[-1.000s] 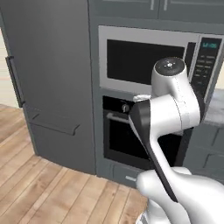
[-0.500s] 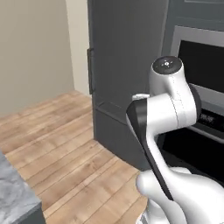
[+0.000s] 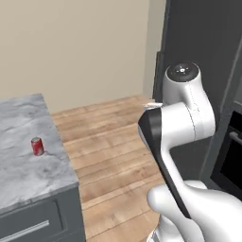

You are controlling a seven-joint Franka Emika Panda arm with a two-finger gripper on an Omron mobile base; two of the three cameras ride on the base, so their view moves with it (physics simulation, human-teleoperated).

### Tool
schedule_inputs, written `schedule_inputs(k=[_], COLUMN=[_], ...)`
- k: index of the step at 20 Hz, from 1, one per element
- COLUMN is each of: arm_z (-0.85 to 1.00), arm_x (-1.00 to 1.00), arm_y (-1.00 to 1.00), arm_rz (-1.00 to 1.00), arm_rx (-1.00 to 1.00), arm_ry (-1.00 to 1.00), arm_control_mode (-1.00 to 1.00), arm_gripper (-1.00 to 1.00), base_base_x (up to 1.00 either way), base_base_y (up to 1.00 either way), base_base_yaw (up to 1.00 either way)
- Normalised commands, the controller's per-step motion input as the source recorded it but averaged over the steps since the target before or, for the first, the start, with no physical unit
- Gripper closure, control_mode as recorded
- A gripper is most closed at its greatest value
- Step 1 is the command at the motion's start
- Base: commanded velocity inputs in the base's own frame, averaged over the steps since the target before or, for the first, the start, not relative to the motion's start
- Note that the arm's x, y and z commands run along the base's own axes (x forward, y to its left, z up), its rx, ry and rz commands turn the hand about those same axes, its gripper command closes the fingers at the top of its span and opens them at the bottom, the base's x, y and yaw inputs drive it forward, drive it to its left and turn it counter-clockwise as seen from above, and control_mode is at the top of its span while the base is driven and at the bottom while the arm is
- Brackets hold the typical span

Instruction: Pick the can, bottled drink from the counter and place them in the open cabinet.

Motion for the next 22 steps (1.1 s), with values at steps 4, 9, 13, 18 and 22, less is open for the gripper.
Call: schedule_inputs(k=[4, 9, 13, 18, 22], arm_z=[0.0, 0.0, 0.0, 0.0, 0.0], arm_x=[0.0, 0.0, 0.0, 0.0, 0.0], arm_y=[0.0, 0.0, 0.0, 0.0, 0.0], arm_rz=[0.0, 0.0, 0.0, 0.0, 0.0], arm_rx=[0.0, 0.0, 0.0, 0.0, 0.0], arm_ry=[0.0, 0.0, 0.0, 0.0, 0.0], arm_control_mode=[1.0, 1.0, 1.0, 1.0, 1.0], arm_gripper=[-1.0, -1.0, -1.0, -1.0, -1.0], base_base_x=[0.03, 0.02, 0.0, 0.18, 0.1], base_base_y=[0.39, -0.02, -0.28, 0.11, 0.57], base_base_yaw=[0.35, 0.4, 0.28, 0.02, -0.11])
